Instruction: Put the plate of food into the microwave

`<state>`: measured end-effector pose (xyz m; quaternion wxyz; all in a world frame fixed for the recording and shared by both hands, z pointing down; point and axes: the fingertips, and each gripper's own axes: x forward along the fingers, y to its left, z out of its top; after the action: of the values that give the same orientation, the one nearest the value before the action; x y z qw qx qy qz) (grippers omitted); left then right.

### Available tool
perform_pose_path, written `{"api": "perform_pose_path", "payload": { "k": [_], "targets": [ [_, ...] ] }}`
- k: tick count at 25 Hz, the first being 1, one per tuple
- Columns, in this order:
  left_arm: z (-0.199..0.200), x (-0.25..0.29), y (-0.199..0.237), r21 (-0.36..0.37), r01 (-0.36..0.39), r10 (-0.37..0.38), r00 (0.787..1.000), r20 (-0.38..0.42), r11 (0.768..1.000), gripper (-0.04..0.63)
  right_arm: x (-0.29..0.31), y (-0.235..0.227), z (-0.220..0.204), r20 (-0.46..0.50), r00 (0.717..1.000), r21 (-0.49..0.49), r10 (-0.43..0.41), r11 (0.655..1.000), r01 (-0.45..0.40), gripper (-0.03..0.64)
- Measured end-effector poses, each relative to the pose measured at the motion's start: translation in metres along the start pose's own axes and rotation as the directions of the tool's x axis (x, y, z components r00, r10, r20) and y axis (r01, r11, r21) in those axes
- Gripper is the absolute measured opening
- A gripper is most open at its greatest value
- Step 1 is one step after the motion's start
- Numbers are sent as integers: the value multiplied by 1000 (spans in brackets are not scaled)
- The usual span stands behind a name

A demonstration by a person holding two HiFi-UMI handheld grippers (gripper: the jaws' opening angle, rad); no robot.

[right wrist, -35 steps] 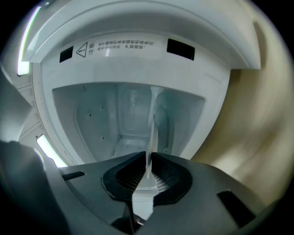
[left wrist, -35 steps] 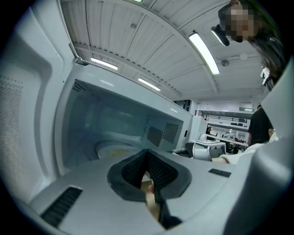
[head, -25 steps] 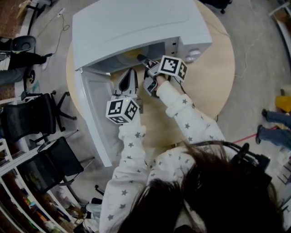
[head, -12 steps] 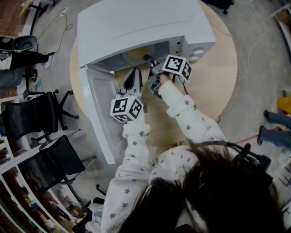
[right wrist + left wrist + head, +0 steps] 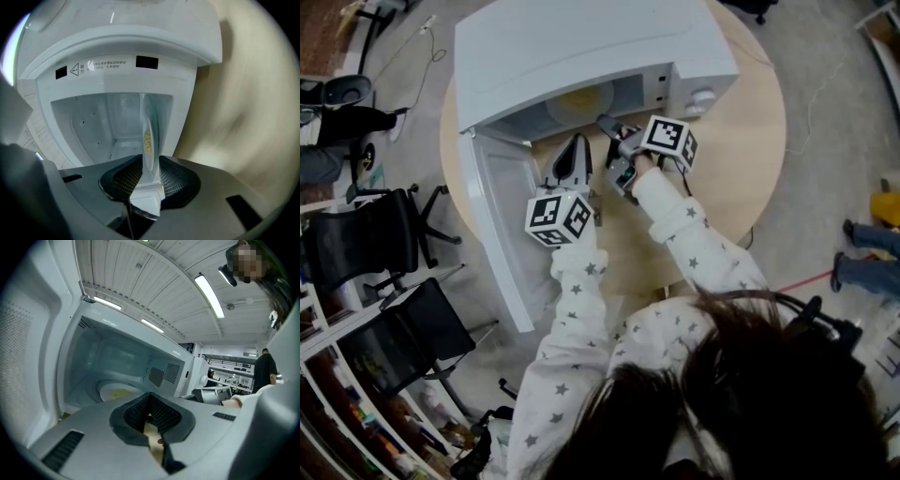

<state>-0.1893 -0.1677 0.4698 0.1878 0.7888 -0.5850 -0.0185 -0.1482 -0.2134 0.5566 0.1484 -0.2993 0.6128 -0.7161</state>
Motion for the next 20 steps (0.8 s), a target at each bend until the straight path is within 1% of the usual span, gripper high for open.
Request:
{"api": "perform_pose_path", "payload": {
  "k": [4, 5, 6, 8, 11, 14, 16, 20],
  "targets": [
    [-1, 0, -2, 3, 8, -8, 1000, 4, 1000, 2, -7, 10, -8, -32, 997, -7, 75, 997, -76, 107],
    [0, -1, -5, 4, 11, -11, 1000, 9, 1000, 2, -11, 15, -9, -36, 995, -11, 92, 996, -93, 49],
    [1, -4, -9, 5, 15, -15, 1000, 15, 1000, 2, -16, 21, -10, -40, 993, -15, 114, 993, -115, 26],
    [6, -10, -24, 9, 26, -27, 999, 28, 1000, 2, -32, 40, -13, -54, 985, -28, 165, 986, -167, 6],
    [17, -23, -48, 14, 49, -50, 998, 42, 999, 2, -61, 67, -24, -89, 972, -29, 216, 975, -219, 6],
    [29, -33, -68, 33, 82, -84, 995, 57, 996, 2, -83, 88, -32, -126, 957, -49, 262, 962, -269, 6],
    [38, -40, -83, 48, 107, -110, 992, 64, 993, 0, -99, 102, -34, -133, 946, -48, 297, 951, -305, 6],
    [48, -54, -115, 85, 151, -157, 985, 66, 985, 2, -129, 118, -33, -155, 936, -92, 316, 939, -332, 6]
  ]
}}
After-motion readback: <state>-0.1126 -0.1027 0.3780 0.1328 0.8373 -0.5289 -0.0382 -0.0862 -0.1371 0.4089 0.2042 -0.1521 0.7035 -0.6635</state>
